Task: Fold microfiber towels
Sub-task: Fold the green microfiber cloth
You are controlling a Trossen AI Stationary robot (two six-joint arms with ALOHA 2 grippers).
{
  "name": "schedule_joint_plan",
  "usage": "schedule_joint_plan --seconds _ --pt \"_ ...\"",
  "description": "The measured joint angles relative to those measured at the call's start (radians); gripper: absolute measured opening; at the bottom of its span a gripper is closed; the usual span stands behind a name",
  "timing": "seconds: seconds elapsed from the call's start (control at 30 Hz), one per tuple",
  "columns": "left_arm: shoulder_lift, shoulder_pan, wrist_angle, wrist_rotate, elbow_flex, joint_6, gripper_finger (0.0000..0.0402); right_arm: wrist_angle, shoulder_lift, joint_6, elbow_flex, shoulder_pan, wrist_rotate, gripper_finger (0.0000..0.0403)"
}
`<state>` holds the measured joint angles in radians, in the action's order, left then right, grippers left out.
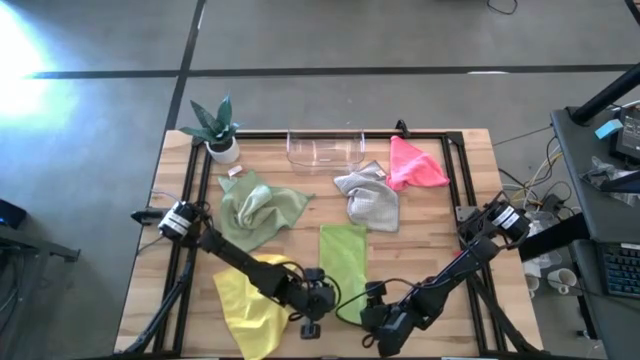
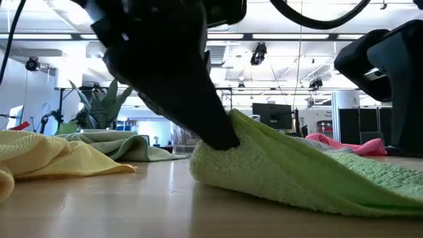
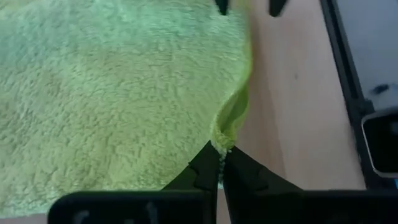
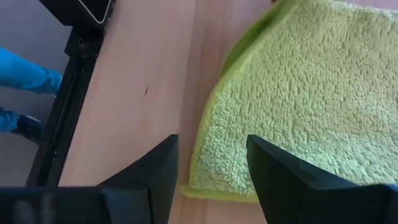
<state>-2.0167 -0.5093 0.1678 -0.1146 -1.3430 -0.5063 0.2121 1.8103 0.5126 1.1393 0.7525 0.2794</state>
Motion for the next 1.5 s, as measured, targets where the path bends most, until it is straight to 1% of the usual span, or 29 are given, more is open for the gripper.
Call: schedule_joint_plan --seconds 0.1,0.4,0.63,0.73,0.93,1.13,1.23,1.33,1.5 --pt "0.015 0.006 -0.005 -0.002 0.000 -0.058 0.0000 0.001 0.000 -0.001 0.000 0.000 0.000 0.0180" --pt "0.082 0.008 -0.026 -0.029 0.001 -0.117 0.0000 0.003 0.019 -0.009 -0.001 0.001 0.009 0.0180" --pt "0.090 0.021 -0.026 -0.033 0.001 -0.143 0.0000 0.005 0.021 0.016 -0.002 0.002 0.009 0.0176" --pt "0.091 0.020 -0.026 -0.033 0.001 -0.143 0.0000 0.012 0.016 0.049 -0.002 0.002 0.009 0.0154" --pt "0.091 0.026 -0.029 -0.033 0.001 -0.143 0.0000 0.027 0.023 0.064 -0.003 0.002 0.011 0.0088" --pt "0.096 0.028 -0.025 -0.031 0.001 -0.146 0.0000 0.029 0.017 0.069 -0.003 0.000 0.017 0.0045" --pt "0.112 0.028 -0.021 -0.021 0.001 -0.145 0.0000 0.064 0.007 0.078 0.006 0.000 0.014 0.0016" --pt "0.135 0.029 0.003 -0.013 0.001 -0.145 0.0000 0.116 0.003 0.101 0.032 -0.001 0.009 0.0010" --pt "0.170 0.029 0.007 0.008 0.005 -0.143 0.0000 0.265 -0.023 0.110 0.113 0.000 -0.009 0.0009"
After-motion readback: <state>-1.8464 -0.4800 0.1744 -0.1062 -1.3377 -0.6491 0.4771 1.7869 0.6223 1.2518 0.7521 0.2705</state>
